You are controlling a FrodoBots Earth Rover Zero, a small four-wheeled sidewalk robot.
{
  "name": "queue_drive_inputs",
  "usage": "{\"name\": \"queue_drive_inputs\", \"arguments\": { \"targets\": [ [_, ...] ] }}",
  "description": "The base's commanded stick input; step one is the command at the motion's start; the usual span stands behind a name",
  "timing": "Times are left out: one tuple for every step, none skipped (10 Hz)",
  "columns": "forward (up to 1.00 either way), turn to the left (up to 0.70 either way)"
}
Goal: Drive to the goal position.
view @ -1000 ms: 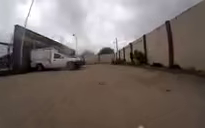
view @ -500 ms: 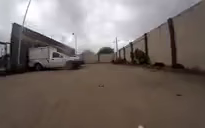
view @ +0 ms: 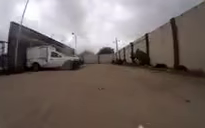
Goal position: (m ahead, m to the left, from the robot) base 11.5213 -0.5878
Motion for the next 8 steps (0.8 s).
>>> {"name": "queue_drive_inputs", "arguments": {
  "targets": [
    [0.50,0.00],
    [0.50,0.00],
    [0.50,0.00],
    [0.50,0.48],
    [0.50,0.47],
    [0.50,0.00],
    [0.50,0.00],
    [0.50,0.00]
  ]
}}
